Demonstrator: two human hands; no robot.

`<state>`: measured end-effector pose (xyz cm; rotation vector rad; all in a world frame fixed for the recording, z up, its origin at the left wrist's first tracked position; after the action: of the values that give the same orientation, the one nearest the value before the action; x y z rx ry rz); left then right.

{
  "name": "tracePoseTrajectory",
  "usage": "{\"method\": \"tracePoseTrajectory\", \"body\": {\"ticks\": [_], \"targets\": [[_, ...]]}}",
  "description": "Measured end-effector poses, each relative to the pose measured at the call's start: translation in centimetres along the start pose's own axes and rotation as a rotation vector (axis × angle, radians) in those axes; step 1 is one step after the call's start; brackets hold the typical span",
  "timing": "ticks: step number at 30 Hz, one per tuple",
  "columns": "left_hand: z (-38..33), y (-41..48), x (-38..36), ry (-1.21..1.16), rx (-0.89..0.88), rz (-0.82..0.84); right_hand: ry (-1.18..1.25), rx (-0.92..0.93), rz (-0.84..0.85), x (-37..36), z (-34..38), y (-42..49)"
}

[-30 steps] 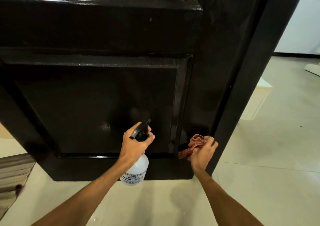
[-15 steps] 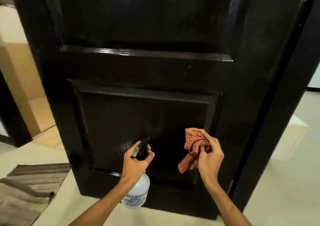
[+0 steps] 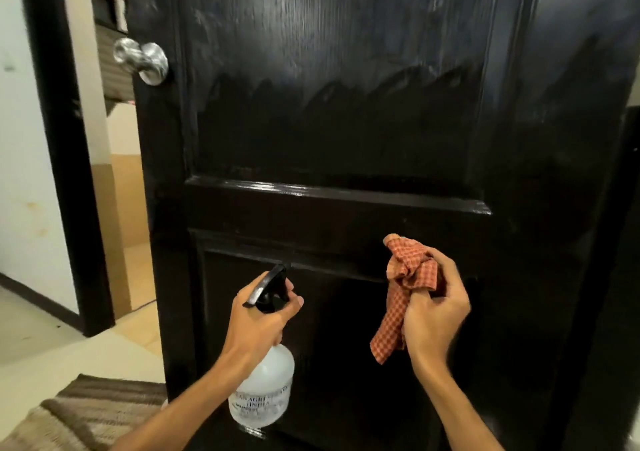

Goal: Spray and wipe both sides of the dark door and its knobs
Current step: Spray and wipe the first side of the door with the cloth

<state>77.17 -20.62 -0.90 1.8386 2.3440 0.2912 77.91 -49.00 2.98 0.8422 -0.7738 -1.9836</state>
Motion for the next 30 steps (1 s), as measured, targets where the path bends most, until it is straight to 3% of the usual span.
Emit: {"method": "tracePoseTrajectory", "body": {"ticks": [4,10,17,22,26,30], "targets": [[-3.2,2.1,0.9,-0.031,-0.039,-0.020,-0.030,0.306,-0.051,-2.1,2.5,3.3],[-4.9,7.4,6.0,0.000,-0.015,-0.214,-0.208,0.655,-0.012,-11.8,2.7,4.9],[-9.6,12.0,15.2,0.065,-0.033,-0.412,-0.286,0.843,0.465,-30.8,6.6,4.2],[-10.2,14.2,22.1,0.100,-0.068,-0.478,-0.393,0.934,0.704,-42.5,7.9,0.9],[-9.5,16.5,27.7,0.047,-0.093,-0.470,-0.548,1.177,1.088,-49.9,6.7,-6.0],[-9.1,18.0,31.8,0.067,-0.095,-0.407,-0.693,1.192,0.965,-55.7,10.4,-1.9]]}}
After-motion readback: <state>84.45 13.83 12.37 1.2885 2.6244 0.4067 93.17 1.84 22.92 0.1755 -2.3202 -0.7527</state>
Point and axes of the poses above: each hand's wrist, its own y-axis towards the middle knuckle, its own x-axis out of the back of the hand, z = x × y, the point moved 8 cm from there along y, towards the middle knuckle, and after that the axes turned 10 degrees about x, right-handed, at the moved point
